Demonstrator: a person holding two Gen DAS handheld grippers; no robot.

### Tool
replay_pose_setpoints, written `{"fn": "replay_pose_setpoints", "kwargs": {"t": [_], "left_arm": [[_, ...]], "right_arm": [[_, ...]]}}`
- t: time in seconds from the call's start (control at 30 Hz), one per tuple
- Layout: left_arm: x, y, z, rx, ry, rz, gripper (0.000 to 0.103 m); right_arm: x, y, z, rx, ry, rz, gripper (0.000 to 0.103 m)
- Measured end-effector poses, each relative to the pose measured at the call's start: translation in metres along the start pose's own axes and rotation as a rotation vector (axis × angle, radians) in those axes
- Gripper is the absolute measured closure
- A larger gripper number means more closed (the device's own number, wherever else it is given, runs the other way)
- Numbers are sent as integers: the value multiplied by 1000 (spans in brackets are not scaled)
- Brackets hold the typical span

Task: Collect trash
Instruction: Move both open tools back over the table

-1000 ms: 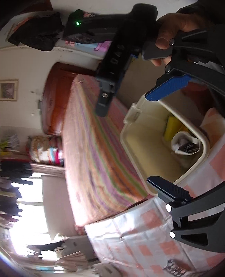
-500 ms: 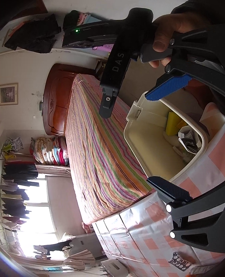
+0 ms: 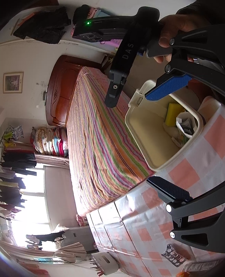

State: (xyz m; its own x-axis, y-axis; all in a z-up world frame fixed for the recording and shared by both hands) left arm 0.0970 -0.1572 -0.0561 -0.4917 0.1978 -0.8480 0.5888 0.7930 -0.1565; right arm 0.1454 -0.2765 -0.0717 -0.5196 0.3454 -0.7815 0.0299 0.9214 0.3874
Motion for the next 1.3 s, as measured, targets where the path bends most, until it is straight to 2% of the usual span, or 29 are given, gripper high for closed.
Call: {"fn": "replay_pose_setpoints", "kwargs": {"t": [0.3,0.83,1.03,1.3], "left_arm": [[4,51,-33,-69,-32,-69,16],[23,141,-101,-201,-103,-227,16],[38,177,-126,-244,-128,-300,16],[60,218,-154,-300,-152,-402,16]], "right_arm": [[8,39,9,-43,21,-41,16],[29,144,29,-183,73,-155,16],[46,192,35,-257,101,-222,13],[70,231,49,-313,151,-304,13]]}}
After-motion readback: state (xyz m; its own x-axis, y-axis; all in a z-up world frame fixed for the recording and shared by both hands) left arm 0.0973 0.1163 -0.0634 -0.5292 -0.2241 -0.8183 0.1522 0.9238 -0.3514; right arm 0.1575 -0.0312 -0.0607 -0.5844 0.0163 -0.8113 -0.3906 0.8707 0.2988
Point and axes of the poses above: each gripper's, at about its wrist camera, not at the fingertips, and z roughly the way its jaws point, y to its left, x to its underside, the point moved 10 cm from there along z, roughly the way its jaws point, and after that the axes turned 11 degrees about x, right-handed, at the moved point
